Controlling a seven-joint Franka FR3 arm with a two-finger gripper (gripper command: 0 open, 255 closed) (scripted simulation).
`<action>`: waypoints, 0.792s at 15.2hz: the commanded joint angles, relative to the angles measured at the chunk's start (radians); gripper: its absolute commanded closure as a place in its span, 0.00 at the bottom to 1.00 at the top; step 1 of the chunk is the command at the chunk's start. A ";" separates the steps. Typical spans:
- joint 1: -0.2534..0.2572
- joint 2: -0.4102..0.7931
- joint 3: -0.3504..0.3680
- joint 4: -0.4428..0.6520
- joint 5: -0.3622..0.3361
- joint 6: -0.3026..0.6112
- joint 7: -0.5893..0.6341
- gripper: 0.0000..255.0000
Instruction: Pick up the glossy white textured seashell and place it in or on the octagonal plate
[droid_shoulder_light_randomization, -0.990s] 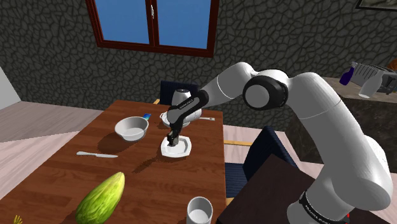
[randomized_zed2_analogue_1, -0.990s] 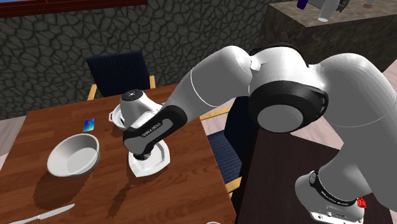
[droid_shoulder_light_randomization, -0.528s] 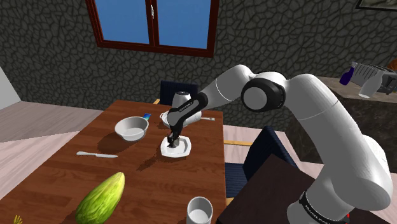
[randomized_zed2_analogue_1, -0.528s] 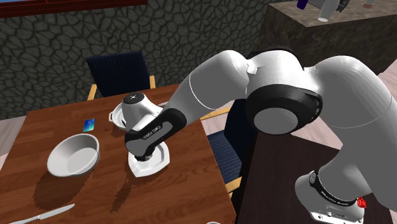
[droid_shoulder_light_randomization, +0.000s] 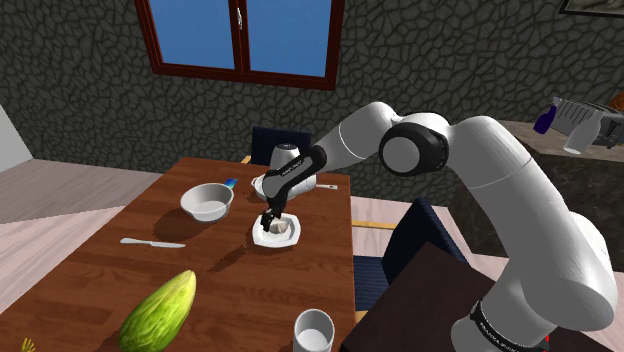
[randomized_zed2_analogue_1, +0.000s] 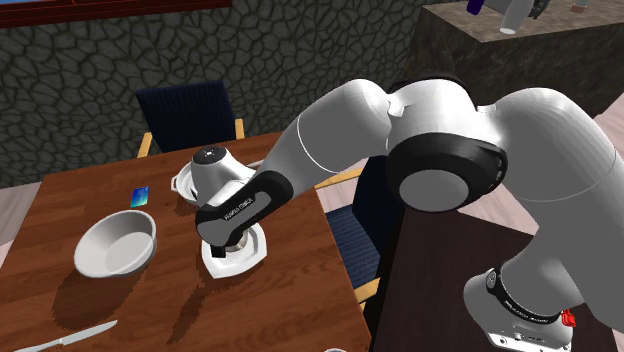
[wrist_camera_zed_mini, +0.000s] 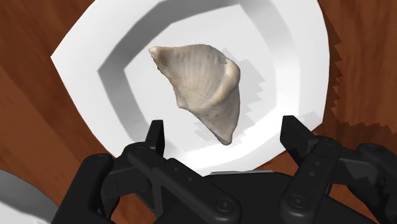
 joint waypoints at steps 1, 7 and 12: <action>-0.003 -0.030 -0.001 -0.018 0.000 -0.012 -0.001 0.00; -0.009 -0.112 -0.003 -0.061 -0.001 -0.052 -0.001 0.00; -0.009 -0.112 -0.003 -0.061 -0.001 -0.052 -0.001 0.00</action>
